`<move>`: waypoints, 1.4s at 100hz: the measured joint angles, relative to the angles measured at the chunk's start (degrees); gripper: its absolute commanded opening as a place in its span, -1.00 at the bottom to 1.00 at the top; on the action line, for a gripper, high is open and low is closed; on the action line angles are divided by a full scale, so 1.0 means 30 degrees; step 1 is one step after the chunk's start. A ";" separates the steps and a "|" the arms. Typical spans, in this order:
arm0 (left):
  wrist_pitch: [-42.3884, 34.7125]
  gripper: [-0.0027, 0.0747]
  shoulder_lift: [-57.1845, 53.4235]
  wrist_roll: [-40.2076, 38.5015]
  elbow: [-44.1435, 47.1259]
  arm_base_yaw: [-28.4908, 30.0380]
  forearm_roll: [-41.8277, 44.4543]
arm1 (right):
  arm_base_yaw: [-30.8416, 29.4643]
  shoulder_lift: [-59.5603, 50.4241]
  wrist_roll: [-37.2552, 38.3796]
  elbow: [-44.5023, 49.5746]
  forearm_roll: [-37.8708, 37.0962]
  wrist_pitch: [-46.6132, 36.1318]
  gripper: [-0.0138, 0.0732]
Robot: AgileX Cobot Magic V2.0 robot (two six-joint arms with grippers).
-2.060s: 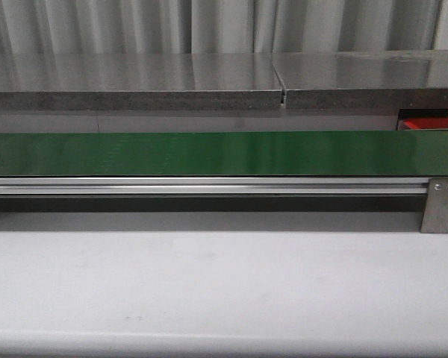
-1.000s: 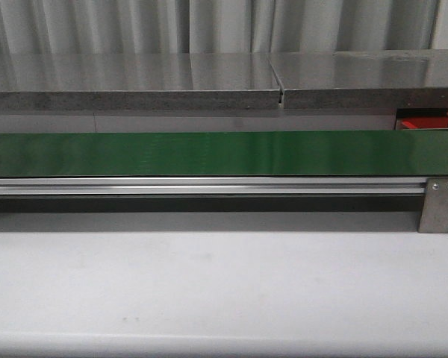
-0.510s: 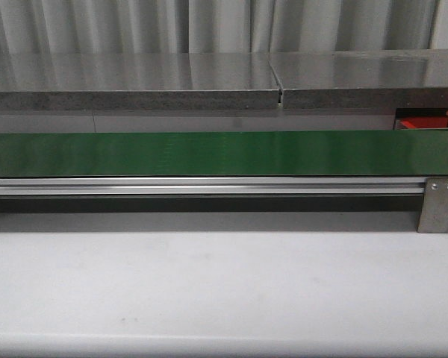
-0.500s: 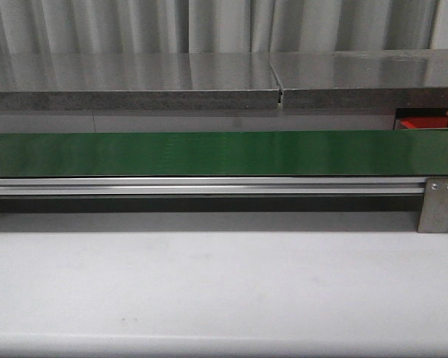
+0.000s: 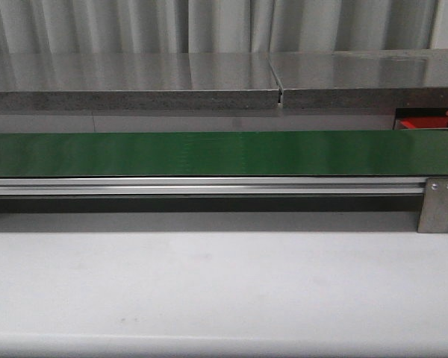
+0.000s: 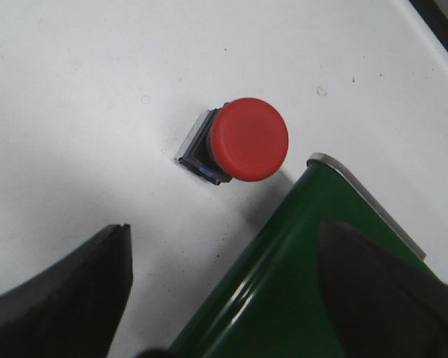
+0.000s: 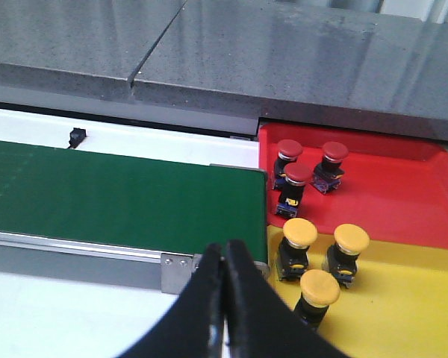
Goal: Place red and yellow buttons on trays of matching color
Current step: 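Grasp the red button beside the belt with the left gripper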
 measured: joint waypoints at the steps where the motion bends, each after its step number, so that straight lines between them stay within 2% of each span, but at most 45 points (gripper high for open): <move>1: 0.0056 0.35 0.0118 -0.0034 -0.0064 0.0000 0.0000 | 0.0000 0.0000 0.0000 0.0000 0.0000 0.0000 -0.95; 75: 0.0644 0.33 0.4891 -0.1480 -0.4501 0.0000 -0.0313 | 0.0000 0.0000 0.0000 0.0000 0.0000 0.0032 -0.95; 87: 0.0644 0.11 0.5021 -0.1516 -0.4552 0.0000 -0.0313 | 0.0000 0.0000 0.0000 0.0000 0.0000 0.0032 -0.95; 106: 0.0644 -0.48 0.5047 -0.1516 -0.4953 0.0000 -0.0313 | 0.0000 0.0000 0.0000 0.0000 0.0000 0.0032 -0.95; 120: 0.0690 -0.64 0.5047 -0.1516 -0.5159 0.0000 -0.0260 | 0.0000 0.0000 0.0000 0.0000 0.0000 0.0032 -0.95; 140: 0.1573 -0.73 0.4295 -0.0834 -0.5159 0.0000 0.0814 | 0.0000 0.0000 0.0000 0.0000 0.0000 0.0032 -0.95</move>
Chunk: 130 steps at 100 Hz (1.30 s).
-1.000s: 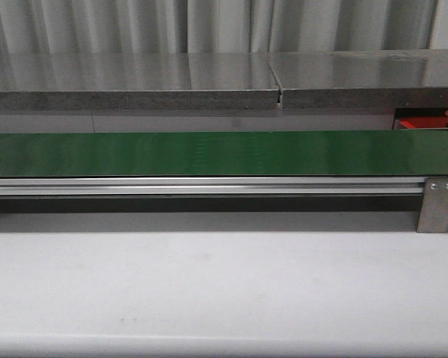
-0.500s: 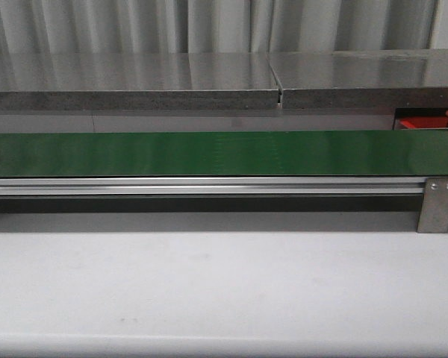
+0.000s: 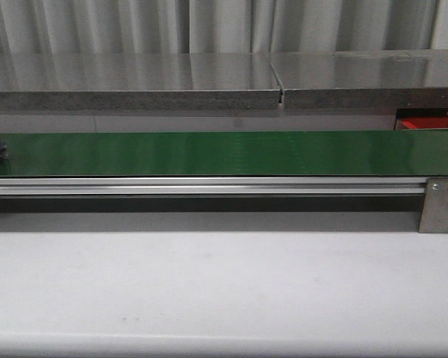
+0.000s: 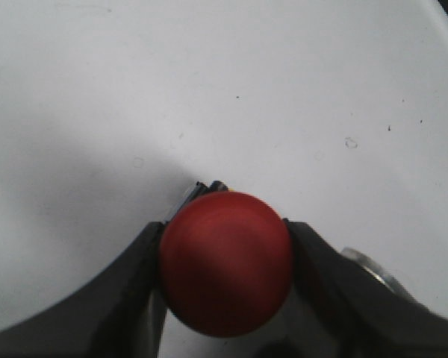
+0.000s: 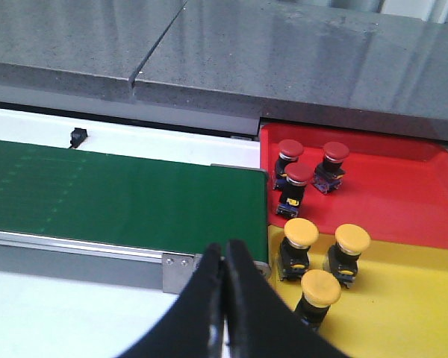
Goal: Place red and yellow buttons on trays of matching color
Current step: 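Grasp the red button beside the belt with the left gripper, then set the red button on the belt and open the left gripper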
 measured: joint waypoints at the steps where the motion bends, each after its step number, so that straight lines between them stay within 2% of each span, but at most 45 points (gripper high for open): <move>1: 0.0096 -0.73 -0.0110 0.0017 0.0000 0.0000 0.0074 | 0.0000 0.0000 0.0000 0.0000 0.0000 0.0000 -0.95; 30: 0.0695 -0.86 -0.2968 0.0511 0.0838 0.0037 0.2208 | 0.0000 0.0000 0.0000 0.0000 0.0000 0.0000 -0.95; 50: -0.0487 -0.99 -0.5629 0.1031 0.3906 0.0037 0.2251 | 0.0000 0.0000 0.0000 0.0000 0.0000 0.0000 -0.95; 75: -0.1457 -0.98 -0.8431 0.2580 0.7307 0.0037 0.1560 | 0.0000 0.0000 0.0000 0.0000 0.0000 0.0000 -0.95; 100: -0.1282 -0.98 -0.8651 0.4507 0.7692 0.0037 -0.0384 | 0.0000 0.0000 0.0000 0.0000 0.0000 0.0000 -0.95; 130: -0.1149 -0.98 -0.8651 0.5503 0.7692 -0.0903 -0.0582 | 0.0000 0.0000 0.0000 0.0000 0.0000 0.0000 -0.95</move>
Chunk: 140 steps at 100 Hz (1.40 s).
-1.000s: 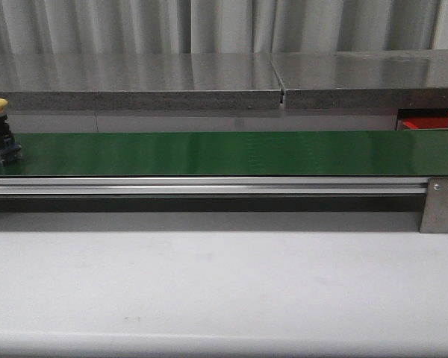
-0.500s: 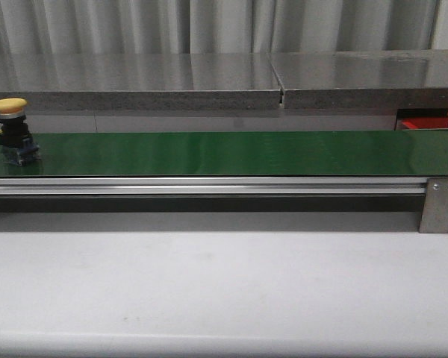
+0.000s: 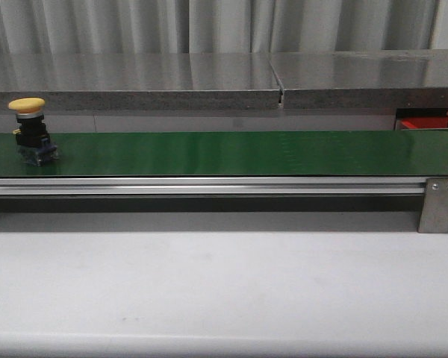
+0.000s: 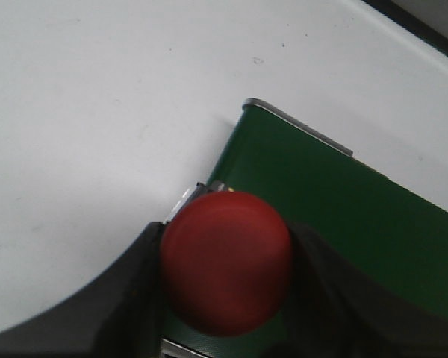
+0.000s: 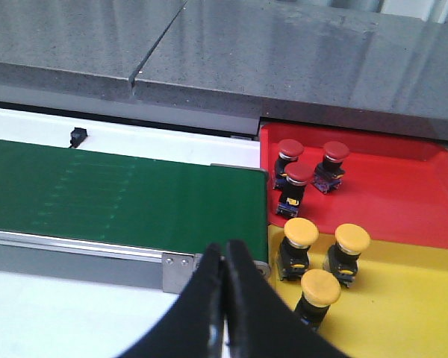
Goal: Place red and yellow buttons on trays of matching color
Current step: 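Set the red button on the belt and open the left gripper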
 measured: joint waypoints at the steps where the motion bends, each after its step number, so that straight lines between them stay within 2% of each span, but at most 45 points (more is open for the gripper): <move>1: 0.0000 -0.98 0.0000 0.0030 0.0000 -0.0035 0.0000 | 0.0000 0.0000 0.0000 0.0000 0.0000 0.0000 -0.95; 26: 0.0133 -0.97 0.1218 0.0283 0.0000 -0.0766 -0.0176 | 0.0000 0.0000 0.0000 0.0000 0.0000 0.0000 -0.95; 34: 0.0174 -0.84 0.1513 0.0283 0.0038 -0.0766 -0.0220 | 0.0000 0.0000 0.0000 0.0000 0.0000 0.0000 -0.95; 43: 0.0174 -0.52 0.1652 0.0283 0.0038 -0.0776 -0.0257 | 0.0000 0.0000 0.0000 0.0000 0.0000 0.0000 -0.95; 60: 0.0222 0.39 0.1687 0.0283 0.0038 -0.0776 -0.0257 | 0.0000 0.0000 0.0000 0.0000 0.0000 0.0000 -0.95; 65: 0.0222 0.57 0.1687 0.0283 0.0038 -0.0776 -0.0257 | 0.0000 0.0000 0.0000 0.0000 0.0000 0.0000 -0.95; 71: 0.0222 0.64 0.1687 0.0283 0.0038 -0.0776 -0.0257 | 0.0000 0.0000 0.0000 0.0000 0.0000 0.0000 -0.95; 101: 0.0289 0.62 0.0433 0.0853 0.0038 -0.1037 -0.0257 | 0.0000 0.0000 0.0000 0.0000 0.0000 0.0000 -0.95; 111: 0.0289 0.49 -0.0541 0.1280 0.0038 -0.1511 -0.0257 | 0.0000 0.0000 0.0000 0.0000 0.0000 0.0000 -0.95; 118: 0.0362 0.24 -0.1162 0.1620 0.0038 -0.2018 -0.0257 | 0.0000 0.0000 0.0000 0.0000 0.0000 0.0000 -0.95; 122: 0.0362 0.03 -0.1448 0.1767 0.0038 -0.2355 -0.0257 | 0.0000 0.0000 0.0000 0.0000 0.0000 0.0000 -0.95; 137: 0.0403 -1.00 -0.2650 0.2423 0.0038 -0.3596 -0.0257 | 0.0000 0.0000 0.0000 0.0000 0.0000 0.0000 -0.95; 140: 0.0430 -0.97 -0.2867 0.2468 0.0038 -0.3898 -0.0257 | 0.0000 0.0000 0.0000 0.0000 0.0000 0.0000 -0.95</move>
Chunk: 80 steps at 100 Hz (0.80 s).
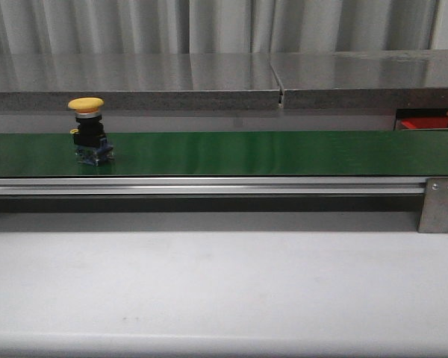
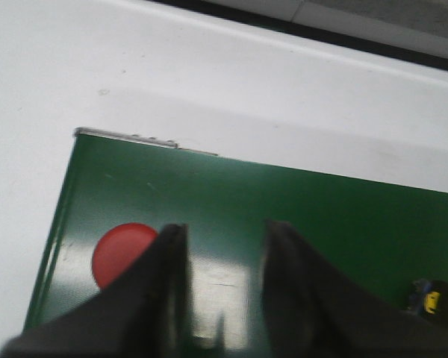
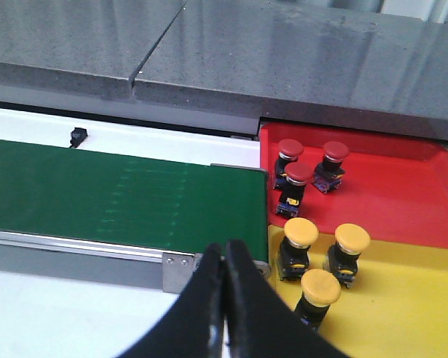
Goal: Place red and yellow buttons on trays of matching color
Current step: 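Set the red button on the belt and open the left gripper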
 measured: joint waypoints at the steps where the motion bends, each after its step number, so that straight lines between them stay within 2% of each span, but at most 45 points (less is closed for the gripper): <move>1: 0.0000 -0.98 -0.0114 0.0029 0.0000 -0.0059 0.0000 | 0.0000 0.0000 0.0000 0.0000 0.0000 0.0000 -0.95; 24: -0.0073 -0.98 -0.2126 0.0300 0.0466 -0.2197 0.0736 | 0.0000 0.0000 0.0000 0.0000 0.0000 0.0000 -0.95; 52: -0.1211 -0.98 -0.5779 0.1001 0.3652 -0.5049 0.1215 | 0.0000 0.0000 0.0000 0.0000 0.0000 0.0000 -0.95; 80: -0.2479 -0.98 -1.0153 0.1120 0.7123 -0.5312 0.1259 | 0.0000 0.0000 0.0000 0.0000 0.0000 -0.0277 -0.95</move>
